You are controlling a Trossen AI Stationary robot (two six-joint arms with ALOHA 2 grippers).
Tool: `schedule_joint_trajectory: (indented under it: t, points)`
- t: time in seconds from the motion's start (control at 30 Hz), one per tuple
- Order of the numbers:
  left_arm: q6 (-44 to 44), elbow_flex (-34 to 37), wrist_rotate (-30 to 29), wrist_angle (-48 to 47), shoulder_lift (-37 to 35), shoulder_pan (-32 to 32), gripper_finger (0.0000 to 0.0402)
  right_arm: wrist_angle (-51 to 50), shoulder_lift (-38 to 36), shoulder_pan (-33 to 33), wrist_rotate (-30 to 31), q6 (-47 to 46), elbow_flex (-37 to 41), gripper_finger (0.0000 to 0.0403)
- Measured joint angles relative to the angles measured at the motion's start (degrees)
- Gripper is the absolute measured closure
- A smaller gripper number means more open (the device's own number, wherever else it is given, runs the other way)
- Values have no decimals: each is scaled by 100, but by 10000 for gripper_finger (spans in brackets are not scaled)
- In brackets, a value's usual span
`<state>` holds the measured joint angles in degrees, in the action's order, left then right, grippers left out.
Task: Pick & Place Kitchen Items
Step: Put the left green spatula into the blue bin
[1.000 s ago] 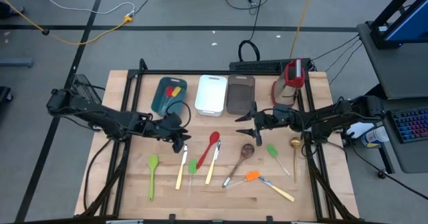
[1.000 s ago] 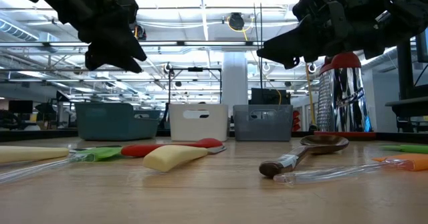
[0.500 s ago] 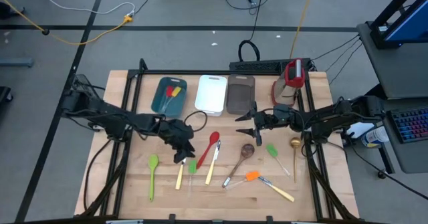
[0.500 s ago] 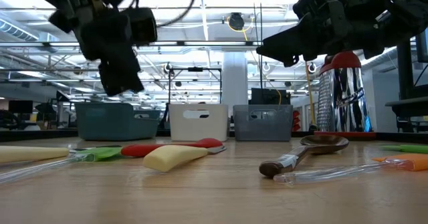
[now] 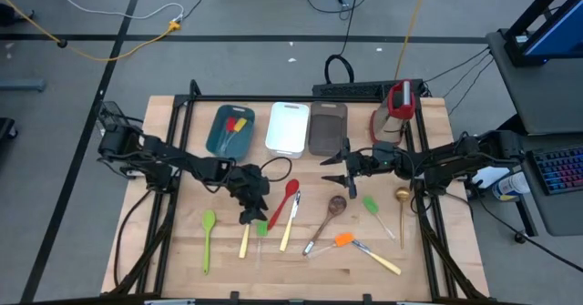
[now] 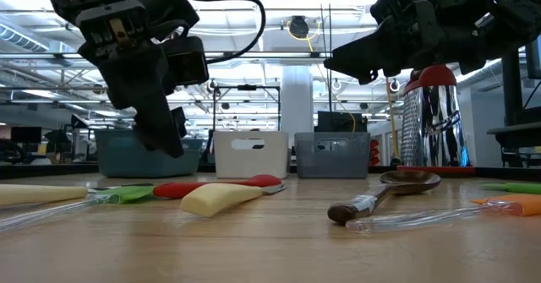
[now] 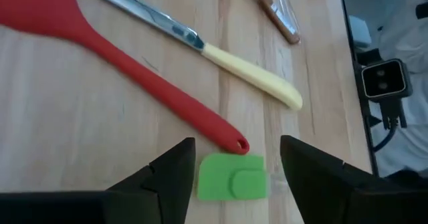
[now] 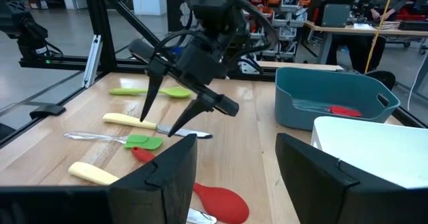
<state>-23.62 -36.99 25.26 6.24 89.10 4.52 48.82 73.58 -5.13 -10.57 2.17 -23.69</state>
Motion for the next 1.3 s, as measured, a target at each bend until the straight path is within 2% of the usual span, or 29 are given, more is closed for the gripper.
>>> schedule_joint_trajectory:
  t: [0.3,0.53,0.87,1.3]
  points:
    - [206,-2,9,35,366,1,176,-22,0,-1,1,0,0,206]
    - [202,-2,618,-2,518,10,176,-22,0,-1,0,0,-1,206]
    - [526,-2,420,-6,630,7,176,-24,0,-2,1,0,0,206]
    - [553,-18,928,31,858,149,176,-24,0,0,2,0,1,206]
